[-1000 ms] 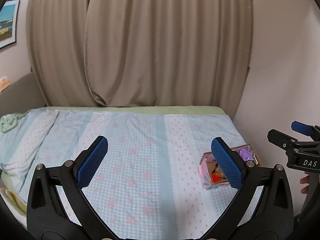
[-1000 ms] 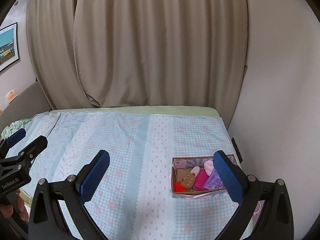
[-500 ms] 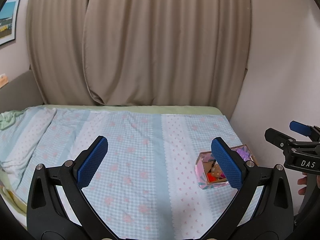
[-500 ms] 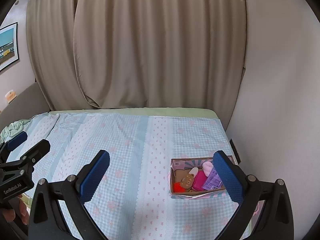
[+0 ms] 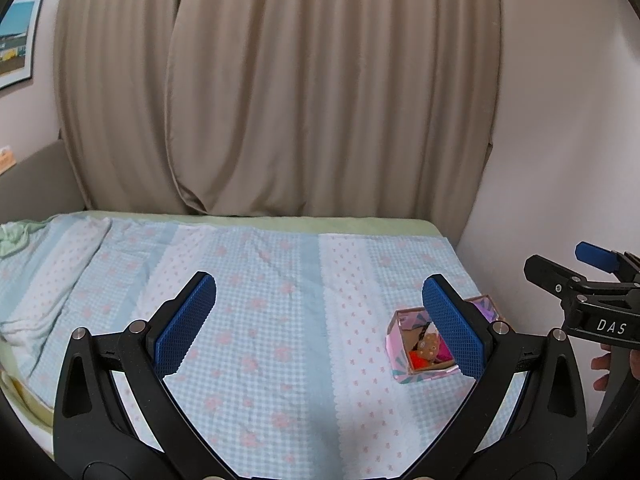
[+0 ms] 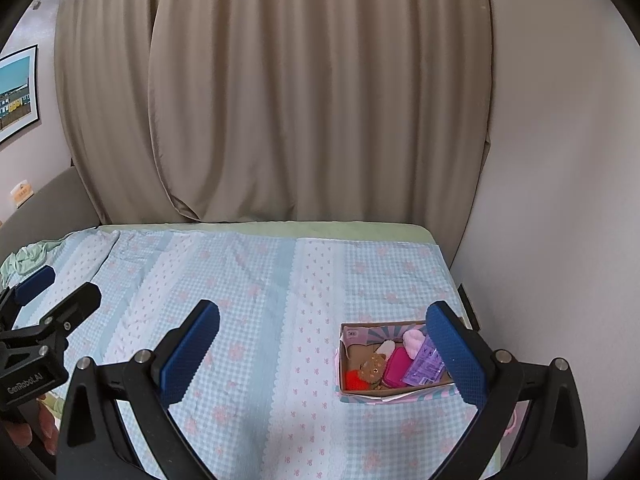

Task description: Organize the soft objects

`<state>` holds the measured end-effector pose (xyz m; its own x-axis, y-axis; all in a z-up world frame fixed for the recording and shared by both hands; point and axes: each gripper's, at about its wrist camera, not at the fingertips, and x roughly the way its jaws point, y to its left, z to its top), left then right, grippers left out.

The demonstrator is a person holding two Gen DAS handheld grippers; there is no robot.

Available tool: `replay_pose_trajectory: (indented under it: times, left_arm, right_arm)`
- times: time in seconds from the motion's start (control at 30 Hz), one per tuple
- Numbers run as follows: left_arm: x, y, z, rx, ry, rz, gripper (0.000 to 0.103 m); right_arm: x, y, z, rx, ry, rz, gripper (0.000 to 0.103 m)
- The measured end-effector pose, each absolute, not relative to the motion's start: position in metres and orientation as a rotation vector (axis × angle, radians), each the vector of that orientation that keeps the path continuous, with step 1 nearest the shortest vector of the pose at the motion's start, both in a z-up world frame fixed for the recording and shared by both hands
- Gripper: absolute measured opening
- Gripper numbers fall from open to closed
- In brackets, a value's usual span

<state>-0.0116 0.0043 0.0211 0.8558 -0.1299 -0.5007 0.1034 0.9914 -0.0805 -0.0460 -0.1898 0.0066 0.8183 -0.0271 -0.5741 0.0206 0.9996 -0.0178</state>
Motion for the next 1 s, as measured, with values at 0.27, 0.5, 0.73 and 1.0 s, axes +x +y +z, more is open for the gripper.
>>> replay_pose_trajectory:
  times: [0.27,0.5,0.73,1.0]
  left_arm:
    - [-0.009,0.002,0.019,-0.045,0.533,-0.113,0.103]
    - [-0.01,0.004,0.017,-0.053,0.533,-0.113,0.103]
    - [-0.004,0.006,0.014,-0.044,0.534,-0.093,0.103]
    - [0.003,0.007,0.02,-0.001,0.477,-0.043,0.103]
  right_arm:
    - [-0.046,-0.192,0.007,-0.014,0.611,-0.023,0.103]
    - [-0.045,-0.19,0.006,-0.017,0.615,-0.03,0.103]
    - [-0.046,-0.187,0.008,-0.02,0.618,-0.035,0.103]
    - [-0.035,-0.183,0.008,-0.021,0.62,-0.034,0.103]
